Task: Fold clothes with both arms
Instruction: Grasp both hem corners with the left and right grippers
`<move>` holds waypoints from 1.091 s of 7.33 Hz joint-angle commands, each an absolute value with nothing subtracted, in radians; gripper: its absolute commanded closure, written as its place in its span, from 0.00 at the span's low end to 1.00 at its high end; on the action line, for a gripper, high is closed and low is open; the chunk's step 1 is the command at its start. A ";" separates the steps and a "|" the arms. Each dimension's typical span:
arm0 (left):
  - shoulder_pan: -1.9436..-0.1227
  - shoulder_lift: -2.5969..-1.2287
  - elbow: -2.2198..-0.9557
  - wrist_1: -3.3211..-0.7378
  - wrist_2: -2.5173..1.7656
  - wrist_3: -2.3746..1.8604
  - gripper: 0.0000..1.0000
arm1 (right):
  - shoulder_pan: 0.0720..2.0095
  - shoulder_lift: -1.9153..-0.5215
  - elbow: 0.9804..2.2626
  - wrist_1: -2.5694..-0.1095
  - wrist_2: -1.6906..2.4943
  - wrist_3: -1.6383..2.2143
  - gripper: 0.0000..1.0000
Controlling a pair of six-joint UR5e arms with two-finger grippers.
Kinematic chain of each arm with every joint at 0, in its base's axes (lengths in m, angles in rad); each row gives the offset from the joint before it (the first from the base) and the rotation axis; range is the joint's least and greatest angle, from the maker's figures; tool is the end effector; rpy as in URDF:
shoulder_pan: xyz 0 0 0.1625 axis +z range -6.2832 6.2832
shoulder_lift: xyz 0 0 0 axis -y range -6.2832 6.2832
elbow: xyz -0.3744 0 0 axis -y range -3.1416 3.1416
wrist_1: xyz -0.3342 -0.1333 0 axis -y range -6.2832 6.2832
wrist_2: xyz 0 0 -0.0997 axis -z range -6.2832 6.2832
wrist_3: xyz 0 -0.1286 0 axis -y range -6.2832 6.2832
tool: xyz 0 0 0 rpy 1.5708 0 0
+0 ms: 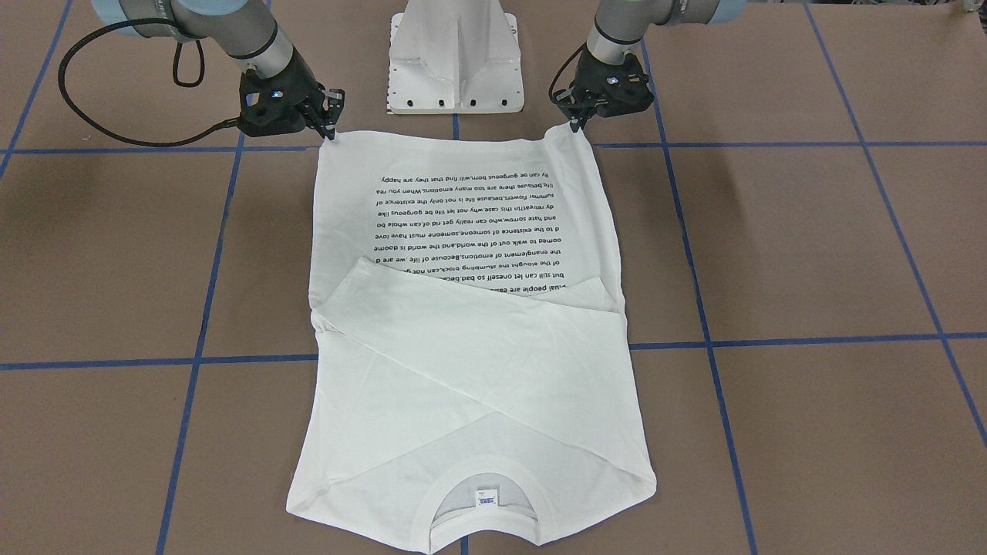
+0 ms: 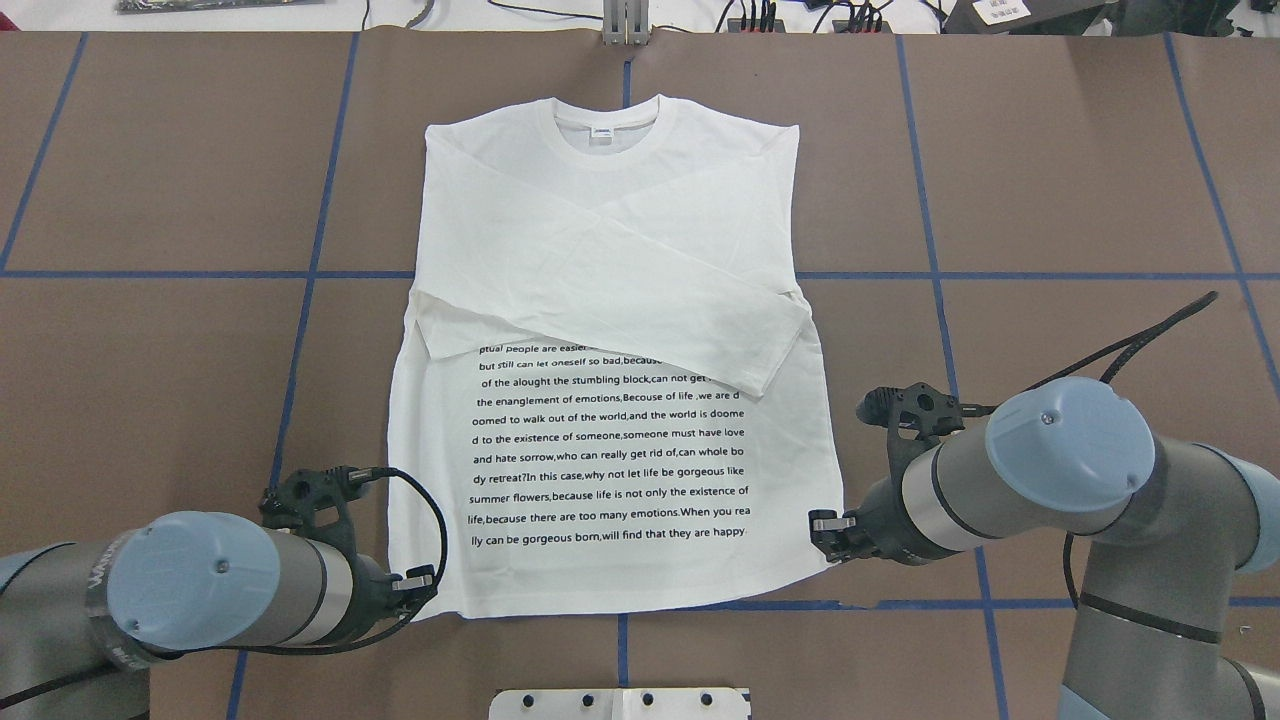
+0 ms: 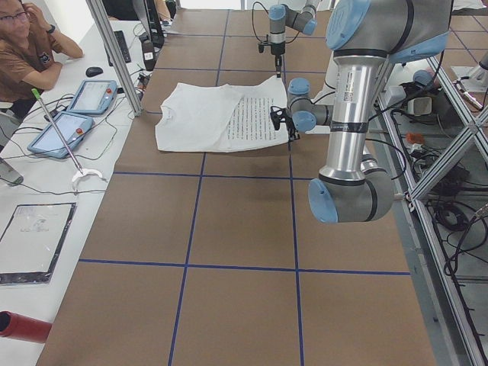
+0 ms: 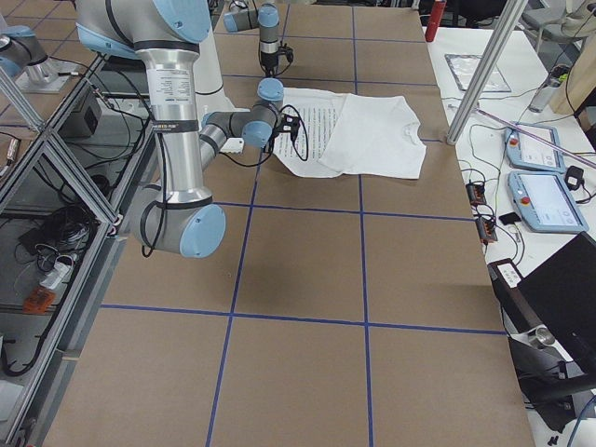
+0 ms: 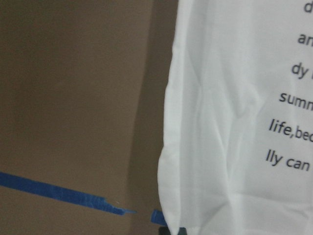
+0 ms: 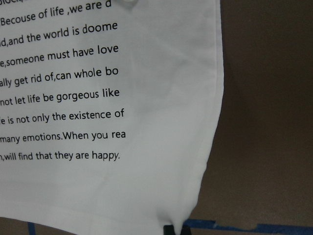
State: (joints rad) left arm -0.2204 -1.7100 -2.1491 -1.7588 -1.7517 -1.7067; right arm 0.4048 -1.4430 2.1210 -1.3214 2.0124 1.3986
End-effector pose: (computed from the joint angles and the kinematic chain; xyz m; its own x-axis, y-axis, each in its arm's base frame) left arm 0.4295 -0.2091 0.3132 0.5864 -0.2679 -0.7644 0.1578 0.9634 -0.2166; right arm -0.3927 -0.2535 0.3142 0.5504 0.0673 0.8322 0.0534 0.9919 -0.1155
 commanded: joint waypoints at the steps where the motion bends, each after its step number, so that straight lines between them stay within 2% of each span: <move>1: -0.224 -1.698 -2.267 -1.654 -1.756 -1.695 1.00 | 0.469 -1.450 2.144 -1.316 2.129 1.390 1.00; 5: -0.198 -1.706 -2.368 -1.522 -1.857 -1.701 1.00 | 0.479 -1.552 2.284 -1.315 2.334 1.388 1.00; 7: -0.125 -1.710 -2.463 -1.412 -1.906 -1.724 1.00 | 0.476 -1.560 2.295 -1.316 2.419 1.388 1.00; 8: -0.097 -1.710 -2.470 -1.405 -1.916 -1.773 1.00 | 0.463 -1.566 2.293 -1.316 2.424 1.388 1.00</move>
State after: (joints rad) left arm -0.1352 -1.7093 -2.4426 -1.4338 -1.8948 -1.7282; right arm 0.4734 -1.5586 2.2910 -1.3160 2.3986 1.3883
